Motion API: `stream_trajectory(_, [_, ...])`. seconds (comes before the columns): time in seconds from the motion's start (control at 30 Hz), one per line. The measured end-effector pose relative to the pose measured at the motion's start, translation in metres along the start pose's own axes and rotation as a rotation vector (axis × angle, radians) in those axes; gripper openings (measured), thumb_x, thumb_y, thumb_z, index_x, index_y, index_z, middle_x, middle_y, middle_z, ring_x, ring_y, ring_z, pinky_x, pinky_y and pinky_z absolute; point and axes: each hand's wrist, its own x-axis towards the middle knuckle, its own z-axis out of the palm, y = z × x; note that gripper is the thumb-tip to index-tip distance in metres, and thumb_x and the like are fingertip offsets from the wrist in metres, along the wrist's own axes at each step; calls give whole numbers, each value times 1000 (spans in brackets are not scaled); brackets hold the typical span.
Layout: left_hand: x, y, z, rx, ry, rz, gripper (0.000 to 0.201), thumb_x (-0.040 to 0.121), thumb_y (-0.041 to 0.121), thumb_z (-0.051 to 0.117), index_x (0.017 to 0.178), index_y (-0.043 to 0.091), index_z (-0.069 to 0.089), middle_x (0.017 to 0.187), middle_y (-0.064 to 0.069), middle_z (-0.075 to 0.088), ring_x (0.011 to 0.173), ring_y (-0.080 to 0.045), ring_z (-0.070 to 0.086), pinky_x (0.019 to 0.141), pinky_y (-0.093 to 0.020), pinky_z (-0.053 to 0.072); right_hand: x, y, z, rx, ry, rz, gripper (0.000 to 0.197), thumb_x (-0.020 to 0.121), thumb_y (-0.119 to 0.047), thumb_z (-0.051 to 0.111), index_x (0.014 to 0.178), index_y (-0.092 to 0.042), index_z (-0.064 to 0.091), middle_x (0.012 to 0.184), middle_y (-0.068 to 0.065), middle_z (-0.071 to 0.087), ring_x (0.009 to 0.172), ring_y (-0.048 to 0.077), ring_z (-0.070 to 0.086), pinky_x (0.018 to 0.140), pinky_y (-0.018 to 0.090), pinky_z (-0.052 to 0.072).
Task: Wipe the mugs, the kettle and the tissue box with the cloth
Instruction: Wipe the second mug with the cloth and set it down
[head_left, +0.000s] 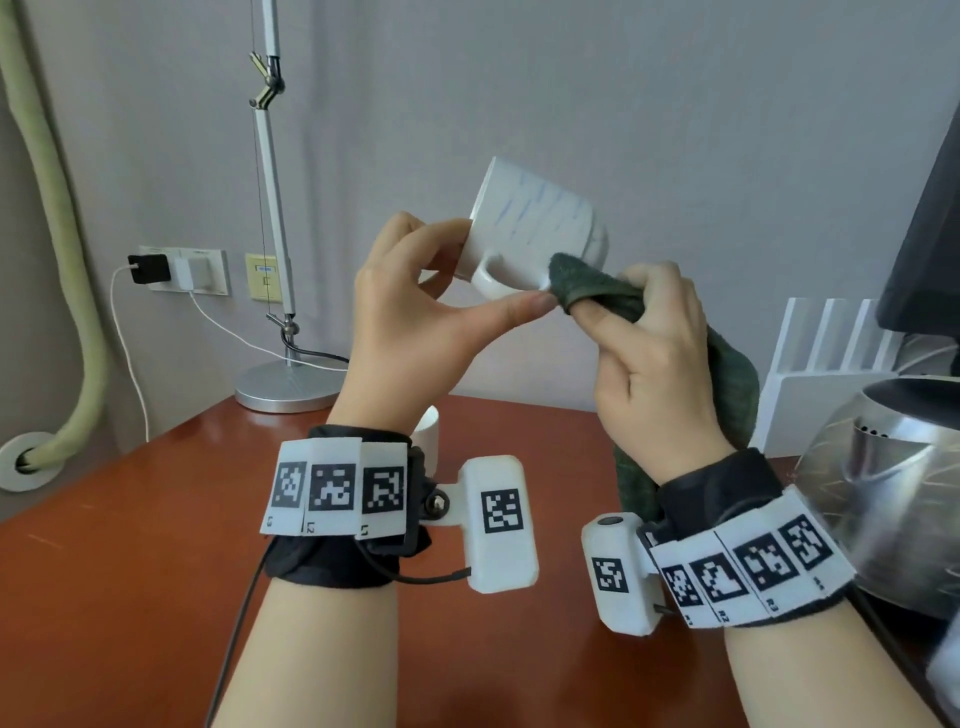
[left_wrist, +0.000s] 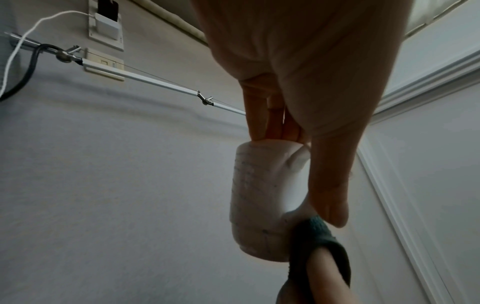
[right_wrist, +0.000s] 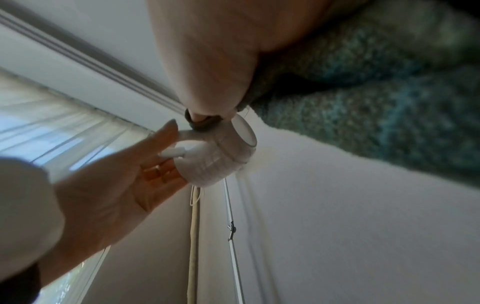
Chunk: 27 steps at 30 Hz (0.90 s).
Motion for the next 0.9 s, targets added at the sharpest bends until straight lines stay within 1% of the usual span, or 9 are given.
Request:
stream_trajectory(0.1, [1,-1,-4,47,-35,27,51,59,31,93,100,10,70,85,11,46,81,7,53,77,-13,49,1,1,-2,-26,-21,-17,54,74,14,47,111,-24,58,97,20,51,83,29,40,67,42,37])
stream_trajectory(0.13, [1,0,-5,63,-52,34,53,59,31,93,101,9,70,85,11,46,81,6,53,77,-13,48,2,2,-4,-29,-17,-3,53,75,14,47,110,-24,56,97,21,51,83,29,40,67,42,37])
stream_trajectory(0.27, [-1,4,-4,104,-83,47,54,58,33,93,101,8,72,86,10,46,85,-4,53,80,-28,51,4,8,-8,-11,16,71,47,78,12,45,110,-20,57,98,23,50,85,35,46,69,43,40])
stream_trajectory(0.37, [-1,2,-2,99,-57,40,56,60,34,93,103,7,71,87,10,47,84,3,53,80,-21,51,-1,7,-5,-3,-15,53,46,77,13,45,107,-12,68,97,23,51,84,35,46,67,45,41])
stream_trajectory(0.43, [0,2,-2,92,-63,33,57,60,33,93,104,6,70,88,10,47,84,5,53,80,-17,50,-2,3,-2,6,-30,19,49,75,15,45,107,-14,69,96,22,52,83,34,46,66,44,40])
stream_trajectory(0.53, [1,3,-2,119,-107,55,58,60,35,93,104,5,70,88,10,46,85,0,53,79,-18,50,2,0,-4,5,-39,-3,50,77,12,44,109,-19,65,97,21,52,84,33,45,67,41,39])
stream_trajectory(0.6, [1,3,-3,129,-121,68,59,60,35,93,105,5,70,89,10,46,88,-6,53,80,-19,49,4,4,-8,-17,-32,40,45,78,12,44,107,-12,68,97,23,51,85,35,46,67,43,41])
stream_trajectory(0.7, [2,2,-5,135,-125,68,58,59,34,93,104,5,70,89,9,46,89,-7,54,81,-19,49,4,9,-11,-15,-14,88,43,78,12,43,107,-6,69,97,23,50,86,36,47,68,44,41])
stream_trajectory(0.9, [2,3,-5,142,-137,60,58,60,37,91,103,5,69,92,0,49,88,-9,54,81,-20,49,1,-1,-6,27,-32,-13,49,72,14,43,103,-13,70,95,20,53,83,32,44,65,43,41])
